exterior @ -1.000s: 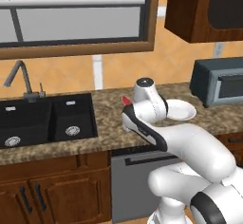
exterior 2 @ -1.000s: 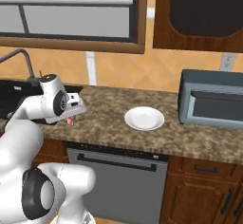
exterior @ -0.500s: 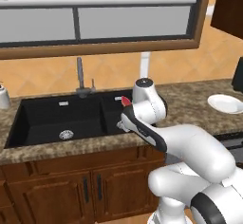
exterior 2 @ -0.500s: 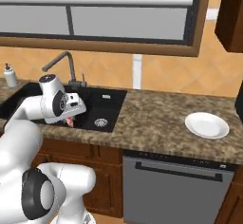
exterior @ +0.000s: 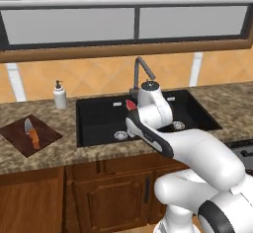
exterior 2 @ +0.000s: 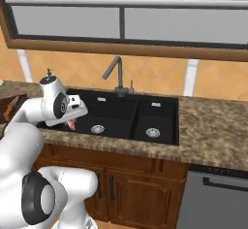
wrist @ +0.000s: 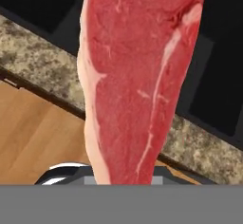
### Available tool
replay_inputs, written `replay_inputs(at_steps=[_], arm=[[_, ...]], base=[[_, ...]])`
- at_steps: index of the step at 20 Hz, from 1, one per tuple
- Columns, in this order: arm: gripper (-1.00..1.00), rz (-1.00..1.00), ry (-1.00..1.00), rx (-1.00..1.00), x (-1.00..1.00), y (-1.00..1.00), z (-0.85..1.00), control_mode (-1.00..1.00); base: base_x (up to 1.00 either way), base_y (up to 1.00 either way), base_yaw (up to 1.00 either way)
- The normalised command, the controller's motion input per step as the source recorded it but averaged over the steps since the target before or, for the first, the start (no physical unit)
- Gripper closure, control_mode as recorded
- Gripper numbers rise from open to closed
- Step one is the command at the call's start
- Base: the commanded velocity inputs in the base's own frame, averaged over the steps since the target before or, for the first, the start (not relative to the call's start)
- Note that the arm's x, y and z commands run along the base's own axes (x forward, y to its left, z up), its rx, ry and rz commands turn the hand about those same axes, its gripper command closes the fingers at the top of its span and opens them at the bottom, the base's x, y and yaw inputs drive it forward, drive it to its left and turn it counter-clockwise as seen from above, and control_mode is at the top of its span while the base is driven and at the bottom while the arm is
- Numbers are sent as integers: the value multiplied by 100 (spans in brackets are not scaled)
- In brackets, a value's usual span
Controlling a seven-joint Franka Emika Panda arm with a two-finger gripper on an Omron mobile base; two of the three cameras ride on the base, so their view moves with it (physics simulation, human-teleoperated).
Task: Pick up the knife from the drawer and place it on the cutting board. Then place the meat from the plate to the cutting board.
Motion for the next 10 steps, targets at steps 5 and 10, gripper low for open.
replay_inputs(at_steps=[5, 10], arm=[[100, 0, 0, 0, 0, 0, 0, 100], [100, 0, 0, 0, 0, 0, 0, 100]], base=[[57, 86, -6], [27, 88, -1]])
